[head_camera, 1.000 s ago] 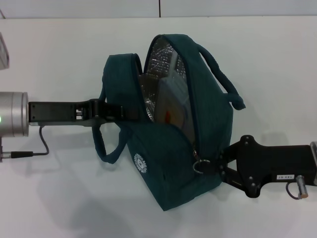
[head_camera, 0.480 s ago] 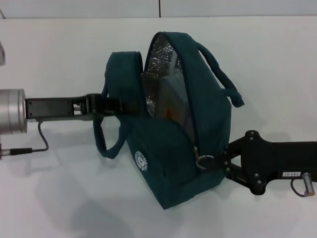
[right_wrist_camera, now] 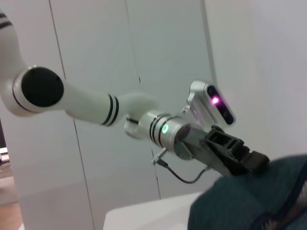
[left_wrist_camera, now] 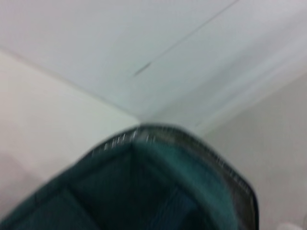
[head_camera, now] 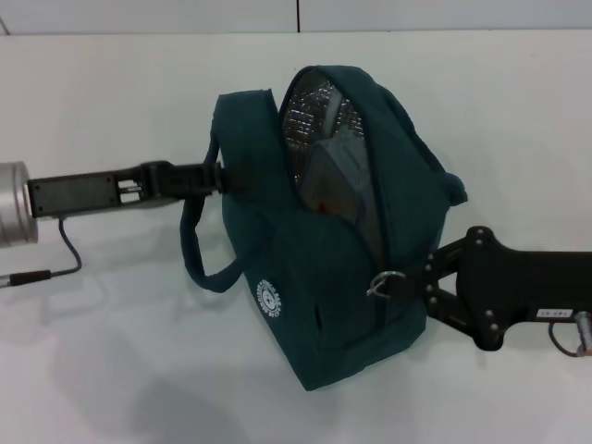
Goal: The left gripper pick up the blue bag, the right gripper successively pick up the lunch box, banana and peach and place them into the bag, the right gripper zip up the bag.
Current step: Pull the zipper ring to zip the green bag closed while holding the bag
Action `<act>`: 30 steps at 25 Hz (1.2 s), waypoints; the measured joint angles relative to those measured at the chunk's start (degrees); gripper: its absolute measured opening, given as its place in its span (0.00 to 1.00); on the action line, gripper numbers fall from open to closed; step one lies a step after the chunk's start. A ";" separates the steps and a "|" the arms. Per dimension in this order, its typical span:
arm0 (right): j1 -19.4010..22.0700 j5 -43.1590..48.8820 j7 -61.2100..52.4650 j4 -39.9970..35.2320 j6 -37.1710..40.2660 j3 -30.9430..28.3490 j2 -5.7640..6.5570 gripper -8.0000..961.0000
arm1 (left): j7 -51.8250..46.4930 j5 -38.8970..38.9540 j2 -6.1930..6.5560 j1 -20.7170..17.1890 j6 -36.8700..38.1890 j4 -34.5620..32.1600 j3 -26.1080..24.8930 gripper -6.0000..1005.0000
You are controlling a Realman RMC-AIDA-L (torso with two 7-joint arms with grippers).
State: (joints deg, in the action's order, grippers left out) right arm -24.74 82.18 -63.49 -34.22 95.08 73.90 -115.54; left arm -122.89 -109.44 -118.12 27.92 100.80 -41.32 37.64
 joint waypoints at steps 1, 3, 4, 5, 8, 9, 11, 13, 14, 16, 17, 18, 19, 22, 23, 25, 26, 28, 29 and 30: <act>0.06 -0.03 0.12 -0.21 0.41 -0.40 0.00 0.02 | 1.16 0.37 -0.06 -0.04 0.13 0.26 -1.08 0.36; 0.20 -0.73 0.75 -0.52 1.75 -1.71 -0.02 0.02 | 3.48 1.41 -0.15 -0.20 0.20 0.92 -2.81 0.41; 0.23 -1.03 0.94 -0.53 2.05 -1.86 -0.04 0.02 | 4.57 1.87 -0.15 -0.36 0.19 1.20 -3.50 0.43; 0.34 -1.67 1.22 -0.57 2.47 -2.08 -0.06 0.02 | 5.85 2.43 -0.16 -0.62 0.14 1.39 -4.01 0.46; 0.84 -3.92 1.71 -1.07 3.71 -2.26 -0.01 0.02 | 8.42 3.70 -0.22 -1.35 -0.02 1.51 -4.36 0.61; 0.93 -4.62 1.75 -1.33 3.95 -2.28 0.00 0.02 | 8.94 3.95 -0.24 -1.50 -0.05 1.53 -4.36 0.66; 1.01 -5.99 1.81 -1.97 4.12 -2.34 0.02 0.02 | 9.81 4.36 -0.29 -1.63 -0.08 1.57 -4.37 0.70; 0.82 -6.86 1.83 -2.53 4.13 -2.40 0.02 0.02 | 10.29 4.78 -0.32 -1.66 -0.12 1.75 -4.53 0.70; 0.70 -7.25 1.83 -2.71 4.10 -2.40 0.02 0.02 | 10.47 5.05 -0.33 -1.66 -0.14 1.90 -4.70 0.70; 0.41 -8.09 1.83 -2.84 3.67 -2.41 0.00 0.02 | 10.56 5.37 -0.34 -1.66 -0.17 2.24 -4.97 0.70; 0.19 -8.70 1.82 -2.89 3.13 -2.42 -0.01 0.02 | 10.60 5.45 -0.34 -1.67 -0.18 2.26 -4.98 0.70; -0.08 -9.26 1.82 -2.90 2.37 -2.42 -0.06 0.02 | 10.74 5.51 -0.35 -1.75 -0.18 2.28 -5.01 0.70; -0.55 -9.88 1.81 -2.92 1.33 -2.42 -0.16 0.02 | 10.96 5.56 -0.35 -1.86 -0.18 2.30 -5.04 0.70; -3.04 -10.67 1.75 -2.86 -2.55 -2.33 -0.40 0.02 | 12.24 5.90 -0.36 -2.52 -0.18 2.30 -5.36 0.70; -3.93 -10.98 1.69 -2.71 -3.64 -2.17 -0.42 0.02 | 12.66 6.26 -0.36 -2.80 -0.18 2.30 -5.55 0.70; -5.92 -11.68 1.57 -2.29 -5.44 -1.81 -0.46 0.02 | 13.22 6.75 -0.31 -3.28 -0.18 2.30 -5.81 0.70; -6.96 -11.74 1.55 -2.09 -5.68 -1.61 -0.45 0.02 | 13.41 7.01 -0.19 -3.52 -0.18 2.30 -5.85 0.70; -8.66 -11.71 1.53 -1.91 -5.93 -1.21 -0.43 0.02 | 13.56 7.19 0.07 -3.76 -0.18 2.30 -6.35 0.70; -9.47 -11.69 1.50 -1.90 -6.13 -0.91 -0.42 0.02 | 13.61 7.28 0.14 -3.91 -0.17 2.30 -6.92 0.70; -10.21 -11.69 1.48 -1.89 -6.34 -0.56 -0.42 0.02 | 13.69 7.33 0.22 -4.09 -0.17 2.30 -7.58 0.70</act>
State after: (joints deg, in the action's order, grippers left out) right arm -34.95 70.49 -62.01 -36.11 88.74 73.34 -115.95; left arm -109.20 -102.11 -117.90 23.83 100.63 -39.02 30.05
